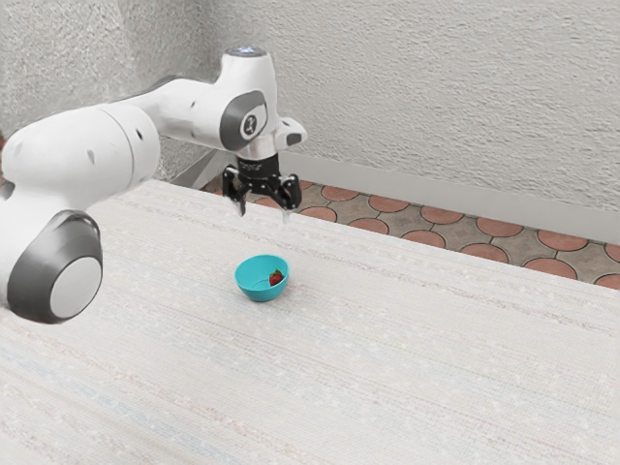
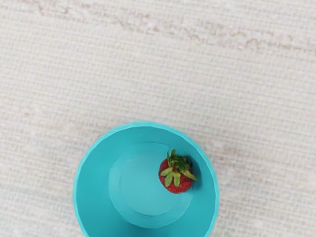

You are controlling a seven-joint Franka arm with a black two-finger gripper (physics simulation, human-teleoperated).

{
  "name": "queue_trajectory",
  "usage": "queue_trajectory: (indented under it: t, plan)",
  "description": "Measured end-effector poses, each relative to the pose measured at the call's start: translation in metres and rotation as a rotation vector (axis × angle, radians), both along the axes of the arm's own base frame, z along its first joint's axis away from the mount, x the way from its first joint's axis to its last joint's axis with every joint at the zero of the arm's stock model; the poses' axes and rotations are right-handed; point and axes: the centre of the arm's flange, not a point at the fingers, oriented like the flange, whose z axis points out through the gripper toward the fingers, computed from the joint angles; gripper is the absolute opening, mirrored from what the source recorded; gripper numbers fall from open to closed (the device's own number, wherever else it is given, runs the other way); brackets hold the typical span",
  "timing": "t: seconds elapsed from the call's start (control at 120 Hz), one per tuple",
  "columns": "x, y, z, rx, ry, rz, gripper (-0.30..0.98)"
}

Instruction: Take strawberry from the bowl

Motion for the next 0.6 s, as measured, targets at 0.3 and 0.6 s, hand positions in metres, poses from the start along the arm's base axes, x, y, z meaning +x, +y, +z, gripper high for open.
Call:
queue_trajectory:
  t: [0.3,0.6]
  plan:
    - [-0.003,0.023,-0.085,-0.113,-0.044,0.199,0.69]
    - [-0.013,0.035,-0.112,-0.129,-0.083,0.344,0.61]
